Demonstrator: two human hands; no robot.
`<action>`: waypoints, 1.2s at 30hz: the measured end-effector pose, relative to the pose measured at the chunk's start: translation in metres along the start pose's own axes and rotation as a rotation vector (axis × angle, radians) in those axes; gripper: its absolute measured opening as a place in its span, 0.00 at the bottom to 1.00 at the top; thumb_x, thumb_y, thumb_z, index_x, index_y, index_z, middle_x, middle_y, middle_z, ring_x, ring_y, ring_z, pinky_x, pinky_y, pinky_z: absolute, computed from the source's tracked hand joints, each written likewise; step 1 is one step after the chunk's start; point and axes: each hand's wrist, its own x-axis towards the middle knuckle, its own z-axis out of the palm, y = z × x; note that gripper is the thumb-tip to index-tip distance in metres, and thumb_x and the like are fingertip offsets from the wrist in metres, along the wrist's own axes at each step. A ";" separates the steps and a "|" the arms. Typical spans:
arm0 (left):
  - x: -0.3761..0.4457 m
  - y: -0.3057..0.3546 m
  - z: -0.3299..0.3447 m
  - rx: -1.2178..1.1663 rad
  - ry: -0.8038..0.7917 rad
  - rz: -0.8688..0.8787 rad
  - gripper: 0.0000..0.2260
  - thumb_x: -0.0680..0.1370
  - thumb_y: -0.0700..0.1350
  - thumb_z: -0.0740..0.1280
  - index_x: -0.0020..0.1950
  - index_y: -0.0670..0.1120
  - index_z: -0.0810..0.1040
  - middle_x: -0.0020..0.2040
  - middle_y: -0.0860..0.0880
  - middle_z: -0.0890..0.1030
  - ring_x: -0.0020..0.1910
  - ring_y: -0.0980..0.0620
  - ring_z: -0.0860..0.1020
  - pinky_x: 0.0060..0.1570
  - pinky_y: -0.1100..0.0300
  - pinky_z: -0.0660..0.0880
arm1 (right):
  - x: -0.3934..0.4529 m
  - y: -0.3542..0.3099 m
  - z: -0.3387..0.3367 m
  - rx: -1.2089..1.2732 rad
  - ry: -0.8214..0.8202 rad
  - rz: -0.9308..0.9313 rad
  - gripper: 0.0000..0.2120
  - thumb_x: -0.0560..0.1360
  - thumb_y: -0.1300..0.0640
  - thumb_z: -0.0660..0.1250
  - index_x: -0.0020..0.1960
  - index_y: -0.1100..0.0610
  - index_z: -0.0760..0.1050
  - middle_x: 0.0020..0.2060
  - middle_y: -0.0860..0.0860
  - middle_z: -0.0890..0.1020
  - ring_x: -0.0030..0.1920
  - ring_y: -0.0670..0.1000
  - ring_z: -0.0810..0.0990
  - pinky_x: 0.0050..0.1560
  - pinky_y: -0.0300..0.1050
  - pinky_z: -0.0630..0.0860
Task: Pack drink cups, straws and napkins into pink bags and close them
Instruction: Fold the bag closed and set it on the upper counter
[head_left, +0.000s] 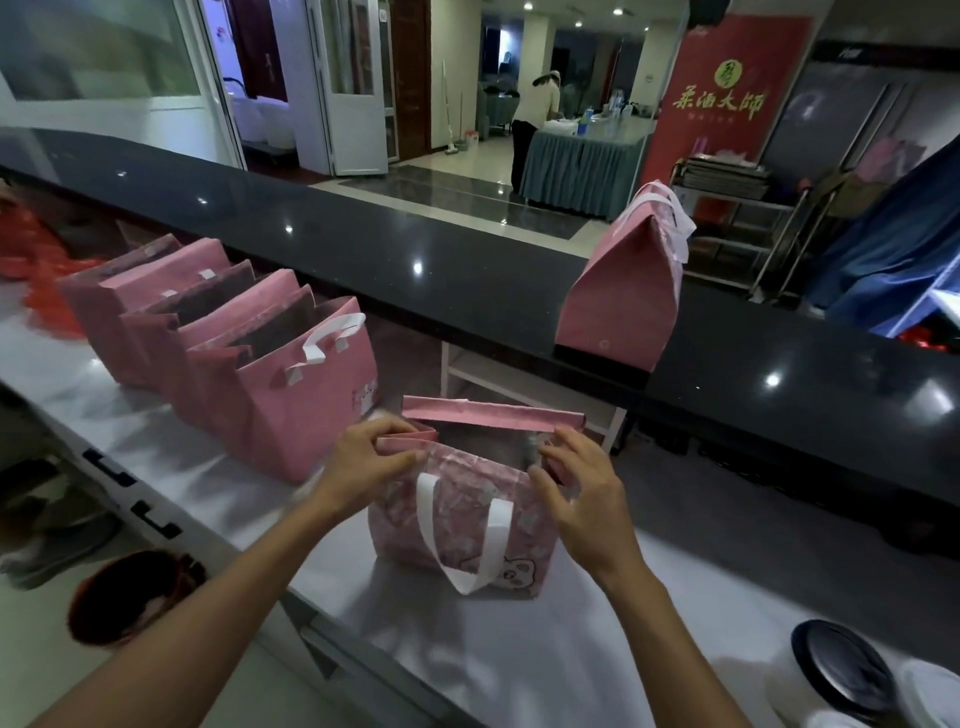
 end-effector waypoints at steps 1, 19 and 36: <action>-0.002 0.001 0.003 -0.037 -0.012 0.007 0.10 0.72 0.45 0.79 0.52 0.52 0.86 0.47 0.58 0.86 0.47 0.57 0.84 0.45 0.56 0.84 | 0.003 0.003 0.000 -0.017 0.001 -0.019 0.14 0.78 0.54 0.71 0.61 0.57 0.82 0.68 0.50 0.76 0.72 0.49 0.69 0.74 0.51 0.67; 0.016 -0.021 0.019 -0.097 0.012 0.112 0.08 0.70 0.46 0.80 0.46 0.53 0.84 0.72 0.60 0.73 0.68 0.69 0.70 0.63 0.52 0.77 | 0.095 -0.001 0.021 -0.576 -0.147 -0.278 0.16 0.74 0.59 0.73 0.60 0.51 0.77 0.61 0.48 0.76 0.63 0.53 0.72 0.61 0.51 0.65; 0.069 -0.039 0.029 -0.181 -0.064 0.152 0.39 0.66 0.51 0.83 0.71 0.57 0.65 0.62 0.60 0.79 0.63 0.59 0.78 0.62 0.56 0.78 | 0.128 0.005 0.020 -0.382 -0.098 -0.164 0.10 0.80 0.60 0.65 0.54 0.49 0.83 0.47 0.45 0.85 0.48 0.49 0.80 0.56 0.55 0.74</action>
